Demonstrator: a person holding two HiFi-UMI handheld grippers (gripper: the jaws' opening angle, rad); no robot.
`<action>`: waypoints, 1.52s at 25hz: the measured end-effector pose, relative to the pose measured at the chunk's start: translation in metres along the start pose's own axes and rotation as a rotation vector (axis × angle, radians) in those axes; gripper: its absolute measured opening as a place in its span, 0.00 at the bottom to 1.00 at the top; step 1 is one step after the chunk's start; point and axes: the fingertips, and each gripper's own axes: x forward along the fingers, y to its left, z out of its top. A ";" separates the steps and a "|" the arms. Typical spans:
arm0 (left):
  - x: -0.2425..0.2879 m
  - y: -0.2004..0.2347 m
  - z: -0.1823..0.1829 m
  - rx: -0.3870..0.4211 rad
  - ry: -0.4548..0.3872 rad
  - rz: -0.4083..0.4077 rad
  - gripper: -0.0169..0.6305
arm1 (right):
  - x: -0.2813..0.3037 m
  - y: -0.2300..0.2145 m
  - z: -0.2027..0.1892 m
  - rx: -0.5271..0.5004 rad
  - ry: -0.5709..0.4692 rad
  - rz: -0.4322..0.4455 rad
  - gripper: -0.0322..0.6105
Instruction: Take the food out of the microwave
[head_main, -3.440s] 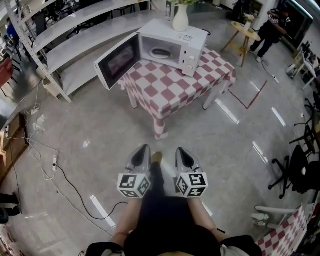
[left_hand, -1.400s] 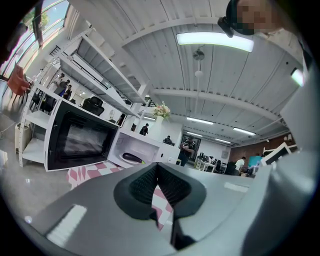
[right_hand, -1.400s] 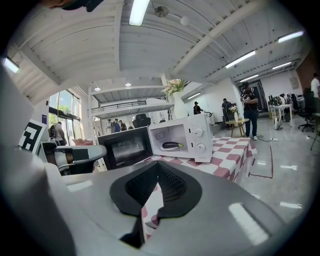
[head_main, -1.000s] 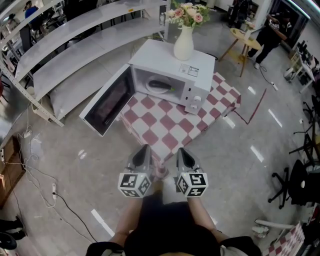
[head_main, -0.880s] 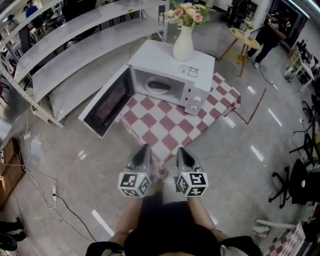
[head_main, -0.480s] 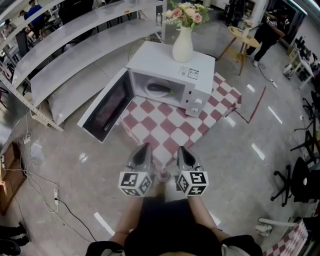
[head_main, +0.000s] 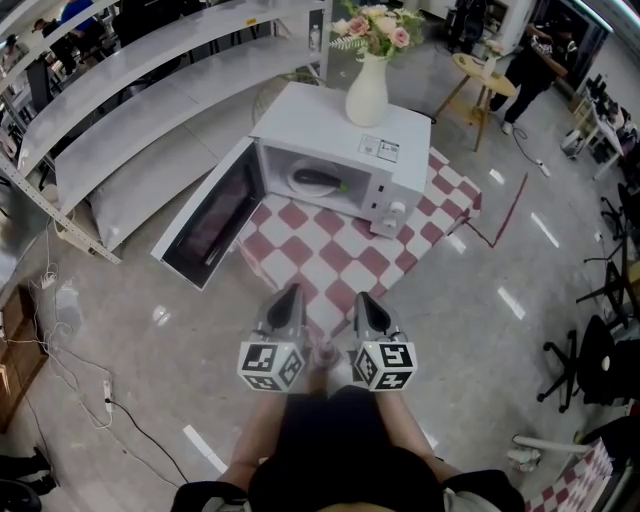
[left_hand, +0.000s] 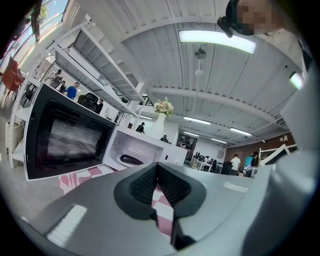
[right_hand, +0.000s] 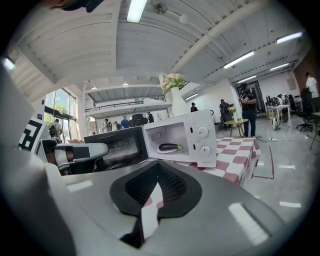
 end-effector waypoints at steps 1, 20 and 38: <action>0.000 0.001 -0.001 -0.002 0.001 0.000 0.04 | 0.000 0.000 0.000 -0.001 0.002 -0.002 0.05; -0.007 0.001 -0.013 -0.038 0.040 -0.010 0.04 | -0.011 0.006 -0.010 -0.007 0.024 -0.028 0.05; 0.049 0.011 -0.014 -0.049 0.054 0.023 0.04 | 0.036 -0.019 0.013 -0.008 0.037 0.014 0.05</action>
